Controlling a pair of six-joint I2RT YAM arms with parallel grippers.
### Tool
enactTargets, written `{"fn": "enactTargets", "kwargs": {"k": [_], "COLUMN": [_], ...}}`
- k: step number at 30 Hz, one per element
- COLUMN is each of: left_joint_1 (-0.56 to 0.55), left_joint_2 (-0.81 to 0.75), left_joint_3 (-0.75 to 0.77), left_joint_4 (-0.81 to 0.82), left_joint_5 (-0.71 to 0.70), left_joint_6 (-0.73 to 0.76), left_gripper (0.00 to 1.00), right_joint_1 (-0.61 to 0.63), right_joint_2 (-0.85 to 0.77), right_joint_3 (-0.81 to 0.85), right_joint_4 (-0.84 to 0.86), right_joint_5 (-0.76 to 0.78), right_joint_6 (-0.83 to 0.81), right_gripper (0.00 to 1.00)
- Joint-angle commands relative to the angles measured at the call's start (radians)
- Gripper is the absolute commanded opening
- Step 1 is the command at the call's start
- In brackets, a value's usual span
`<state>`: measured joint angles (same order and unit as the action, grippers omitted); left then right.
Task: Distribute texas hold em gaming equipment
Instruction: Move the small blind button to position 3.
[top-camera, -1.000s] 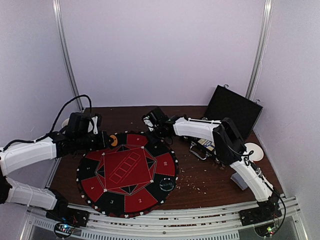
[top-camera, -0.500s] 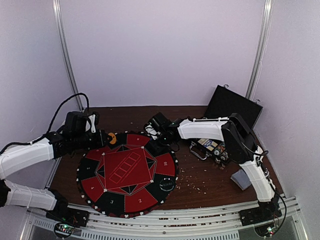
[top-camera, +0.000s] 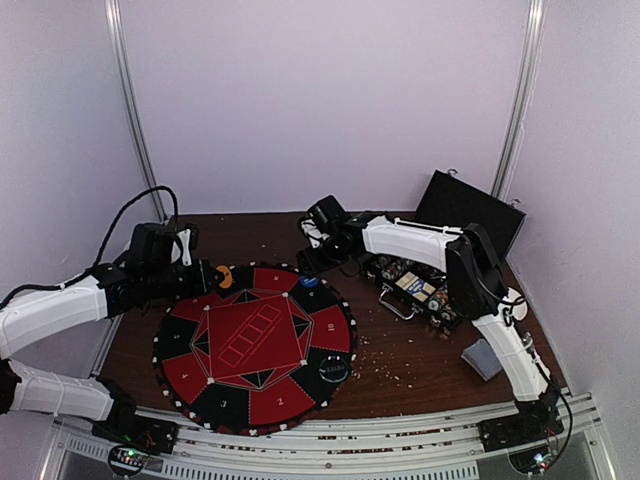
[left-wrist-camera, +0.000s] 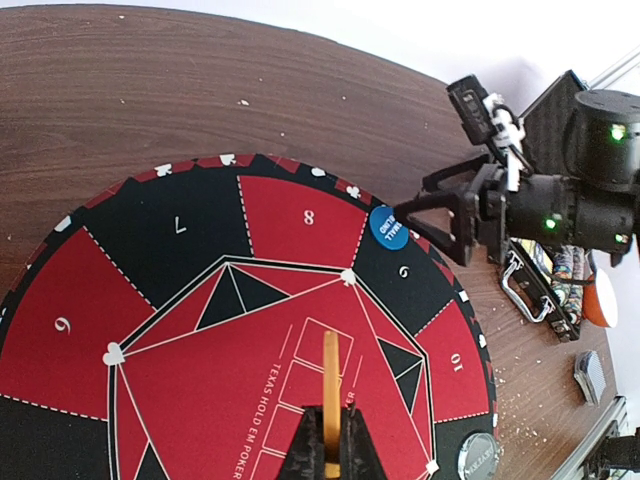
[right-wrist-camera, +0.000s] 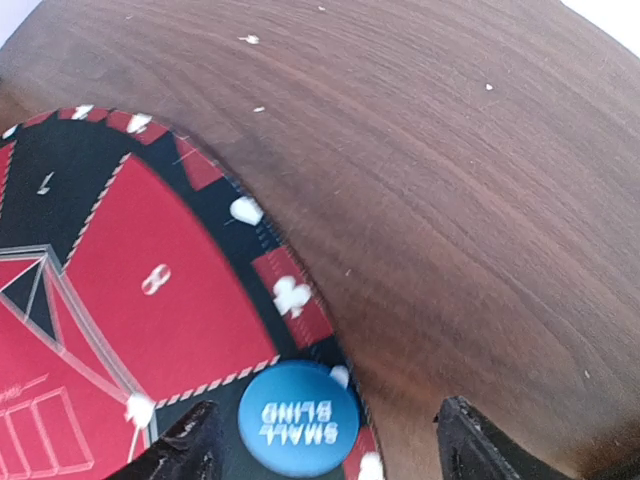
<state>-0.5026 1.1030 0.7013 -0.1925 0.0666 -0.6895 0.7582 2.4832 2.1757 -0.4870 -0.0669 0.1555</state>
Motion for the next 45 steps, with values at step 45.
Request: {"fn": "enactTargets", "kwargs": {"k": [45], "left_joint_1": [0.022], "left_joint_2": [-0.06], "left_joint_3": [0.044], "left_joint_4": [0.017], "left_joint_5": [-0.04], "left_joint_6": [0.037], "left_gripper": [0.0], "right_joint_1": [0.397], "right_joint_2": [-0.214], "right_joint_3": [-0.512], "right_joint_4": [-0.068], "right_joint_5": [-0.246], "right_joint_6": [-0.251], "right_gripper": [0.4]}}
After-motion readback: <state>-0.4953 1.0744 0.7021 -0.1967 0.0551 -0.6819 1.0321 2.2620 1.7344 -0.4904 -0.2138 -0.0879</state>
